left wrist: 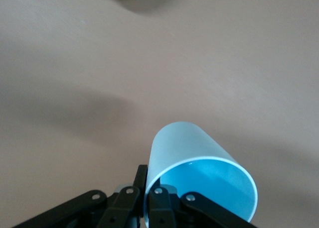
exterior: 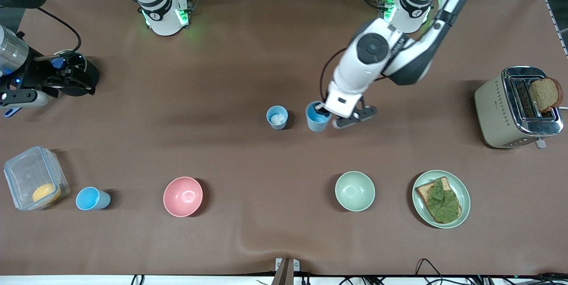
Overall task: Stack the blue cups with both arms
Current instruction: 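Carry the blue cup with the left gripper over the placed cup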
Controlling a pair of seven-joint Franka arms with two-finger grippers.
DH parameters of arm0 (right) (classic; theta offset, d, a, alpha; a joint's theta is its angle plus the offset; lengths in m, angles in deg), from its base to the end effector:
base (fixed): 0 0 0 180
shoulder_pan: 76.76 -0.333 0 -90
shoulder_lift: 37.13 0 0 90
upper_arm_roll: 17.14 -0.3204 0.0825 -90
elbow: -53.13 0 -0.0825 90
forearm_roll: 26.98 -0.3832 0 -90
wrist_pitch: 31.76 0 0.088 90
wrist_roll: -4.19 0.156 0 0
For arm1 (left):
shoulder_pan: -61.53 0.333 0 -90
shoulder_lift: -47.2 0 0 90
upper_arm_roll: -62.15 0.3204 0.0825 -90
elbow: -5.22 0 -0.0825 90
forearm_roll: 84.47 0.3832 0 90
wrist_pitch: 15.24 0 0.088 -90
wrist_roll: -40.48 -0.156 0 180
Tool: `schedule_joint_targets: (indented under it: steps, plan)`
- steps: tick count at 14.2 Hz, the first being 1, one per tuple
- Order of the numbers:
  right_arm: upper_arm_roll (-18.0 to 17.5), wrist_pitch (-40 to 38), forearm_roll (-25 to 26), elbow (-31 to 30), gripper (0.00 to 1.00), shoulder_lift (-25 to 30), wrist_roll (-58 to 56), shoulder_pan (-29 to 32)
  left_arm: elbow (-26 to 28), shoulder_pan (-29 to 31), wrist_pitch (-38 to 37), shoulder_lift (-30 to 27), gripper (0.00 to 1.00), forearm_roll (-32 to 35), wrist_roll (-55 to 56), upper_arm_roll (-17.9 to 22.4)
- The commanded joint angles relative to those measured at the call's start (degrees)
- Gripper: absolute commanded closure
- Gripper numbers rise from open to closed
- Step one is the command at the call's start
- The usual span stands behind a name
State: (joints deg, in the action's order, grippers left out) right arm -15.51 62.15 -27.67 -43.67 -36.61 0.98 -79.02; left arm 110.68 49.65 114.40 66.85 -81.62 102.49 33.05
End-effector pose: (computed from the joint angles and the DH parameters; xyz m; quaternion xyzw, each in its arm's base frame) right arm 0.5509 0.0078 0.5347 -0.9992 -0.0330 0.0205 0.0066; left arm 0.5008 -0.4097 0.3313 0.9790 0.1845 -0.0095 0.0862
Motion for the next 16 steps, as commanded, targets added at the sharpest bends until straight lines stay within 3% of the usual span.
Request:
schedule_joint_targets:
  steps: [1, 6, 16]
  plan:
    - [-1.37, -0.21, 1.04, -0.15, 0.00, 0.53, -0.40, 1.12, -5.08, -6.03, -1.06, 3.81, 1.00, 1.63, 4.17, 0.36]
    - [-1.37, -0.66, 1.04, 0.29, 0.00, 0.45, -0.40, 1.21, -5.79, -11.76, -1.06, 9.00, 1.00, 7.69, 9.88, 0.53]
    - [-1.37, -0.74, 0.60, 0.82, 0.00, -0.08, -0.40, 1.12, -11.41, -13.00, -0.89, 15.07, 1.00, 9.62, 10.06, 0.88]
